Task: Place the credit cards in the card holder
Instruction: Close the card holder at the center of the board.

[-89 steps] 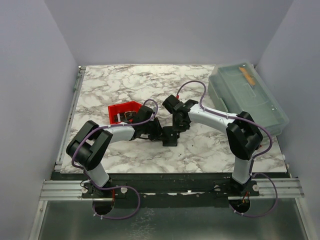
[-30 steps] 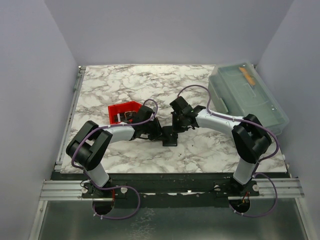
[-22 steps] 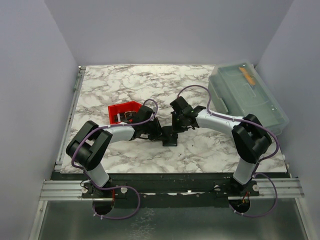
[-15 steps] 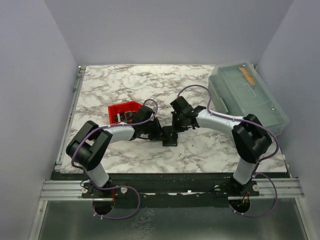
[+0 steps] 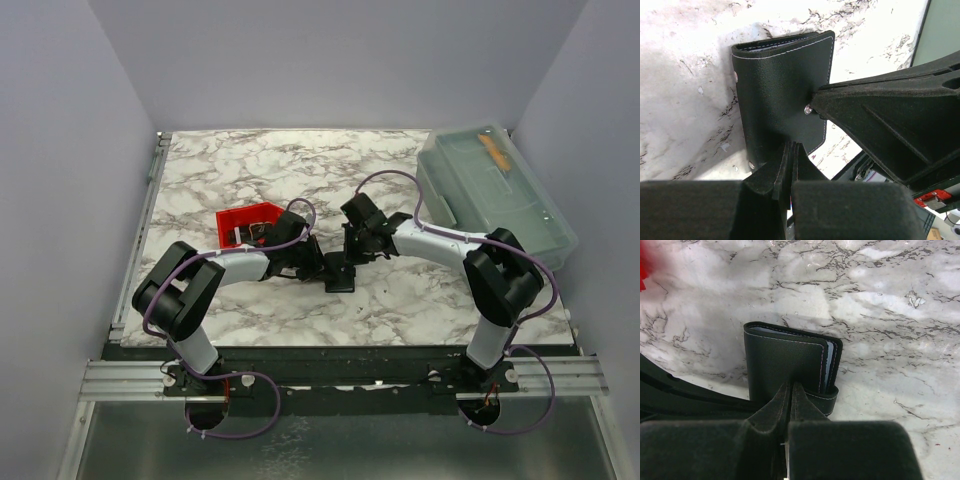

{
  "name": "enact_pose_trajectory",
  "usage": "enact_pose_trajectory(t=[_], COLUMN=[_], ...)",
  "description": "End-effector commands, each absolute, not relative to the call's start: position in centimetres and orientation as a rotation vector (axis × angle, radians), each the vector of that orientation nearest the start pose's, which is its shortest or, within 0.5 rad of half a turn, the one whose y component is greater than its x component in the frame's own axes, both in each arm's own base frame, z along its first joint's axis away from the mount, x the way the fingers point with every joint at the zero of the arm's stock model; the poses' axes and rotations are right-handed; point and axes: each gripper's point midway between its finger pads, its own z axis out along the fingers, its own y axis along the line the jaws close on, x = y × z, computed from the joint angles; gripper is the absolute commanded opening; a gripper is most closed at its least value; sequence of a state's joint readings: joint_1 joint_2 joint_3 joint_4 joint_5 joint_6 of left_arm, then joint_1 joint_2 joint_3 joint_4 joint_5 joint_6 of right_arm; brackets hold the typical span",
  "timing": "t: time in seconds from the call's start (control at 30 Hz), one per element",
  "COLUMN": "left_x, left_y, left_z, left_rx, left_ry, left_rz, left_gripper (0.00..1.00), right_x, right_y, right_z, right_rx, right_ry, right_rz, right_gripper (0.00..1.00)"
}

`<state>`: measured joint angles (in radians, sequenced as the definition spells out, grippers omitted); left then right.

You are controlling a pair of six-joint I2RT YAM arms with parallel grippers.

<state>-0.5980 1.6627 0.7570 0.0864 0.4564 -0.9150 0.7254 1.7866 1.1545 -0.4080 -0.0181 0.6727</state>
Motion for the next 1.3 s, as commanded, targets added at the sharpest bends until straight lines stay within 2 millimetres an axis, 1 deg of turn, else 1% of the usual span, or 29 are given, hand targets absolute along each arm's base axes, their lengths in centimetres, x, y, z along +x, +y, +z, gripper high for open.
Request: enact_pose_trajectory(t=[0.0,0.1,0.3,0.43,0.53,0.67,0.83,0.97,1.0,1.13,1.27], left_x=[24.0,24.0,24.1,24.1,24.1,24.1,24.1,24.1,24.1,24.0,24.2], left_y=[-28.9,-28.9,-28.9,-28.9,-28.9,-28.8,-28.6,-28.5,-28.5,-28.4,-28.4], left_z=[3.4,3.4,3.5,3.6,3.6,3.6,3.5,3.4,3.4,3.3,3.3], left_rx=[-0.179,-0.179,-0.18,-0.179,-0.184,-0.186,-0.199,-0.221,-0.224,-0.249,-0.286], left_ry=[2.699,2.698,2.696,2.692,2.693,2.692,2.689,2.692,2.693,2.697,2.697], left_rz=[-1.1,-1.101,-1.102,-1.102,-1.1,-1.096,-1.079,-1.077,-1.076,-1.075,-1.069], left_gripper=[0.01,0.01,0.01,0.01,0.01,0.01,0.01,0.01,0.01,0.01,0.01], right_x=[27.7,27.3,26.9,26.6,26.1,25.0,23.4,22.6,22.7,22.7,21.5], right_y=[29.5,29.8,30.1,29.7,29.2,28.3,27.8,27.2,27.2,26.1,24.7], right_z=[2.7,2.7,1.8,1.0,0.4,-0.8,-2.1,-3.7,-4.0,-5.3,-6.7], right_rx=[-0.066,-0.047,0.003,0.024,0.047,0.059,0.131,0.174,0.175,0.208,0.235], right_ry=[2.741,2.741,2.749,2.755,2.759,2.763,2.757,2.735,2.72,2.698,2.673], right_rz=[0.524,0.562,0.599,0.556,0.515,0.45,0.497,0.537,0.543,0.473,0.404], right_gripper=[0.0,0.0,0.0,0.0,0.0,0.0,0.0,0.0,0.0,0.0,0.0])
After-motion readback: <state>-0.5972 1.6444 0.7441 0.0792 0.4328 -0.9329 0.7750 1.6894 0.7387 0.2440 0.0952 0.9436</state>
